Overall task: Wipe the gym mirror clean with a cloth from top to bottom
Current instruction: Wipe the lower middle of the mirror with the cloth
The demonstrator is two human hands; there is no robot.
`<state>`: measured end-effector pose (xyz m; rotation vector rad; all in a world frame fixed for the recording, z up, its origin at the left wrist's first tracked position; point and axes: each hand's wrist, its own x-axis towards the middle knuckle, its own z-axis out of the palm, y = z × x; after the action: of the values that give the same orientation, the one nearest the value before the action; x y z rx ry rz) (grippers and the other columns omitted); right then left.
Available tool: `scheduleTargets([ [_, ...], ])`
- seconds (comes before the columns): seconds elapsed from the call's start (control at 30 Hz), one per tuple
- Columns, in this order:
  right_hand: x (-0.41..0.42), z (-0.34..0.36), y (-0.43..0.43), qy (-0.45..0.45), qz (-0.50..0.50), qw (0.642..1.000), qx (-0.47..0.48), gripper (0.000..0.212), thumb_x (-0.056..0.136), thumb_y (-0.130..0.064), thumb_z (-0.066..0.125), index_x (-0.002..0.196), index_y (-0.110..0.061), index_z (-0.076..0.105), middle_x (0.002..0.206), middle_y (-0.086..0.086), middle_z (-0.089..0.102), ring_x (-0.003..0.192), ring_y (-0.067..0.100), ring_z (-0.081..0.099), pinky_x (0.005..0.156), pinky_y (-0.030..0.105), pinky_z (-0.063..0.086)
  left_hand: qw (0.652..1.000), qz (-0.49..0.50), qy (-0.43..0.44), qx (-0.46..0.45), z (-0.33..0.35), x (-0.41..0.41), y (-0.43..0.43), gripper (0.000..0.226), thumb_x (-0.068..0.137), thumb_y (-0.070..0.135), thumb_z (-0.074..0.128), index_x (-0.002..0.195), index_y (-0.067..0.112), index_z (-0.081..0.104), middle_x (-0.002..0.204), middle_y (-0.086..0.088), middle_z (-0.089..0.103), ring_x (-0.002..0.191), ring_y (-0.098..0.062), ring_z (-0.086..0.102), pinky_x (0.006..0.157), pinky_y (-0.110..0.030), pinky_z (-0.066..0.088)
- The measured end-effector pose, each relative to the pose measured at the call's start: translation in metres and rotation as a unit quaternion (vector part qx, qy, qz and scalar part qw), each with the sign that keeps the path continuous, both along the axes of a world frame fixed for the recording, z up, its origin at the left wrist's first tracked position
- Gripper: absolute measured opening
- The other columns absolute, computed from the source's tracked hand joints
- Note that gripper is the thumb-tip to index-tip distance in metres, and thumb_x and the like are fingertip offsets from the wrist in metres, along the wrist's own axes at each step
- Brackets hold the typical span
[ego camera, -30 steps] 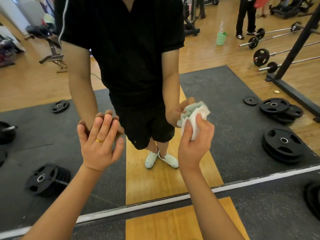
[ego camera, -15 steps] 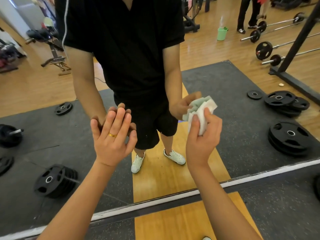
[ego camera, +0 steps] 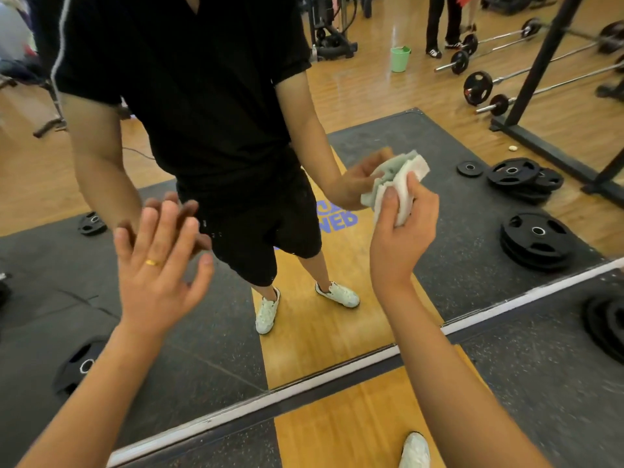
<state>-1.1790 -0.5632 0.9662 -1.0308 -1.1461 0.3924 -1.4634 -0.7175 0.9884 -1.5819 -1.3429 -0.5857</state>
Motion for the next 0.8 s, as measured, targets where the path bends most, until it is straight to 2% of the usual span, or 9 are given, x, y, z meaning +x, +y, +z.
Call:
scheduleTargets([
  [0.13,-0.041,-0.048,-0.042,-0.084,0.045,0.995,-0.024,0.027,0.103,-0.019,0.061,0.120,0.002,0.063,0.102,0.012,0.060,0.092,0.017,0.057,0.077,0.032,0.051,0.998,0.010,0.022,0.050,-0.008,0.001,0.015,0.066,0.096,0.025,0.060,0.157,0.013,0.040,0.170,-0.010,0.017,0.158,-0.025,0.010,0.128,-0.046,-0.001],
  [0.2,-0.050,-0.067,-0.060,-0.124,0.079,0.989,-0.032,0.026,0.102,-0.017,0.062,0.122,0.000,0.063,0.102,0.013,0.061,0.093,0.015,0.056,0.077,0.028,0.050,0.998,0.003,0.024,0.065,-0.010,-0.001,0.017,0.062,0.095,0.023,0.061,0.154,0.012,0.045,0.170,-0.010,0.018,0.158,-0.026,0.013,0.128,-0.046,0.001],
  [0.27,-0.049,-0.063,-0.059,-0.132,0.079,0.988,-0.028,0.028,0.101,-0.016,0.061,0.123,0.000,0.064,0.102,0.014,0.061,0.092,0.011,0.054,0.078,0.016,0.045,0.997,-0.004,0.024,0.067,-0.010,-0.005,0.017,0.060,0.094,0.021,0.061,0.152,0.011,0.049,0.169,-0.011,0.020,0.158,-0.027,0.015,0.128,-0.047,0.003],
  [0.37,-0.039,-0.033,-0.044,-0.094,0.029,0.995,-0.028,0.027,0.100,-0.013,0.064,0.124,0.000,0.063,0.104,0.012,0.060,0.092,0.001,0.049,0.082,0.003,0.037,0.997,-0.009,0.023,0.069,-0.011,-0.006,0.017,0.058,0.094,0.020,0.061,0.150,0.010,0.051,0.168,-0.012,0.023,0.157,-0.028,0.016,0.128,-0.047,0.004],
  [0.47,-0.042,-0.019,-0.037,-0.055,0.001,0.998,-0.027,0.027,0.101,-0.016,0.063,0.125,-0.003,0.062,0.107,0.010,0.061,0.094,-0.006,0.050,0.082,0.004,0.038,0.997,-0.003,0.025,0.076,-0.012,-0.007,0.019,0.058,0.093,0.021,0.062,0.149,0.010,0.052,0.168,-0.012,0.024,0.157,-0.028,0.016,0.128,-0.047,0.005],
  [0.53,-0.054,-0.033,-0.043,-0.064,0.003,0.998,-0.015,0.026,0.101,-0.014,0.063,0.124,-0.003,0.062,0.107,0.014,0.061,0.095,0.004,0.054,0.082,0.005,0.039,0.996,0.000,0.024,0.084,-0.011,-0.007,0.019,0.057,0.094,0.021,0.061,0.149,0.010,0.053,0.168,-0.012,0.024,0.157,-0.028,0.016,0.127,-0.048,0.006],
  [0.6,-0.067,-0.059,-0.057,-0.105,0.024,0.994,-0.011,0.027,0.100,-0.009,0.065,0.125,-0.001,0.062,0.107,0.017,0.061,0.097,0.011,0.055,0.083,0.008,0.041,0.996,-0.005,0.022,0.083,-0.011,-0.006,0.019,0.058,0.094,0.021,0.061,0.150,0.010,0.052,0.168,-0.011,0.023,0.157,-0.027,0.015,0.127,-0.048,0.006],
  [0.7,-0.070,-0.076,-0.068,-0.175,0.053,0.983,0.000,0.031,0.099,-0.007,0.067,0.129,-0.004,0.059,0.111,0.016,0.059,0.099,0.011,0.053,0.080,0.019,0.048,0.996,-0.007,0.024,0.081,-0.010,-0.005,0.018,0.058,0.093,0.021,0.061,0.150,0.011,0.052,0.169,-0.011,0.023,0.157,-0.027,0.016,0.128,-0.048,0.006],
  [0.8,-0.063,-0.046,-0.055,-0.133,0.028,0.990,0.025,0.028,0.099,-0.008,0.064,0.126,-0.009,0.057,0.108,0.017,0.059,0.097,0.009,0.050,0.080,0.013,0.043,0.996,-0.008,0.025,0.083,-0.011,-0.007,0.018,0.058,0.092,0.021,0.062,0.149,0.011,0.053,0.168,-0.011,0.024,0.157,-0.028,0.016,0.128,-0.049,0.007],
])
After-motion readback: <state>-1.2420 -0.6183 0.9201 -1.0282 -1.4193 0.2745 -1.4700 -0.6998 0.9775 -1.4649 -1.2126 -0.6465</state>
